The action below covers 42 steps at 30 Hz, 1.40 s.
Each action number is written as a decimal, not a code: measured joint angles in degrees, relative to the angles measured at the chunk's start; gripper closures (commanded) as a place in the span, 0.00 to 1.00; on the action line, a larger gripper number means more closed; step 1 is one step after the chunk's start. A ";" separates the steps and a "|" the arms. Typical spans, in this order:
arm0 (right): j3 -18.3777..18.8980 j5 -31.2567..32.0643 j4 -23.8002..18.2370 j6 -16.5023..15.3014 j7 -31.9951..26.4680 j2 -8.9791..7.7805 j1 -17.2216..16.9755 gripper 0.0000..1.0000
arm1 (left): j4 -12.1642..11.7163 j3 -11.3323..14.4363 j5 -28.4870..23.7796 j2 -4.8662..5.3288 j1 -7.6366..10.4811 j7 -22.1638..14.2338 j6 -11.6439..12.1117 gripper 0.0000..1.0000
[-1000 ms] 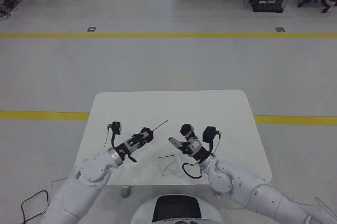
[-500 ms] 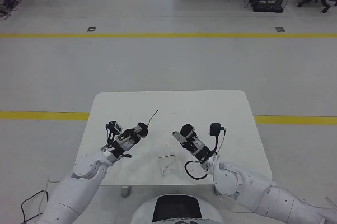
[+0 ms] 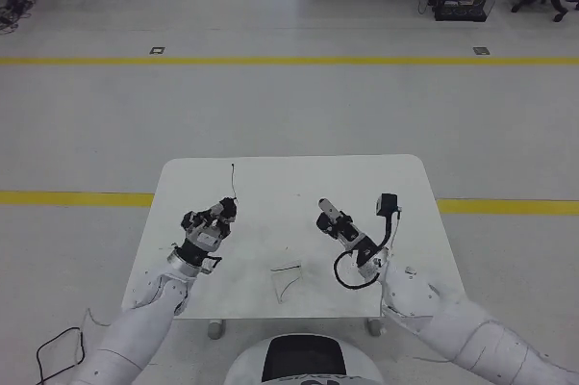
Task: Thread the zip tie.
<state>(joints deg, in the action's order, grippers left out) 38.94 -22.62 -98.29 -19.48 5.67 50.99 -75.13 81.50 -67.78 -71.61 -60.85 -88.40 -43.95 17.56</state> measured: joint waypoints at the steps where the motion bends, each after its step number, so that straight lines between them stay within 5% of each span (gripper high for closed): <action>1: 3.29 -3.87 0.40 0.00 -5.78 0.16 -1.51 0.00 | -0.29 0.13 -1.21 -0.17 -0.05 -0.81 -0.13 1.00; 7: 18.05 -18.33 4.83 0.00 -32.14 3.69 -8.28 0.00 | -1.16 0.65 -3.31 -0.79 -0.42 -2.71 -0.14 1.00; 13: 24.22 -20.64 9.91 0.00 -48.57 9.46 -11.18 0.00 | -0.99 0.89 -4.78 -1.34 -0.86 -3.78 -0.08 1.00; 16: 24.85 -20.12 11.39 0.00 -51.52 11.62 -11.52 0.00 | -0.60 1.09 -5.19 -1.59 -1.18 -3.59 -0.05 1.00; 27: 24.62 -20.94 11.58 0.09 -51.46 11.75 -11.73 0.00 | 0.10 1.54 -5.23 -1.90 -1.37 -2.61 0.69 1.00; 36: 20.21 -35.88 21.63 0.12 -62.63 14.07 -9.21 0.00 | -0.94 7.35 -13.54 -5.45 -2.31 -8.80 1.92 1.00; 42: 17.08 -39.09 25.74 1.32 -65.94 15.42 -7.04 0.00 | -4.92 10.88 -14.19 -7.61 0.07 -13.83 1.92 1.00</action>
<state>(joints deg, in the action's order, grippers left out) 56.02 -61.70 -72.56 -18.16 -60.28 66.41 -82.17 76.59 -56.90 -85.80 -68.46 -88.33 -57.78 19.48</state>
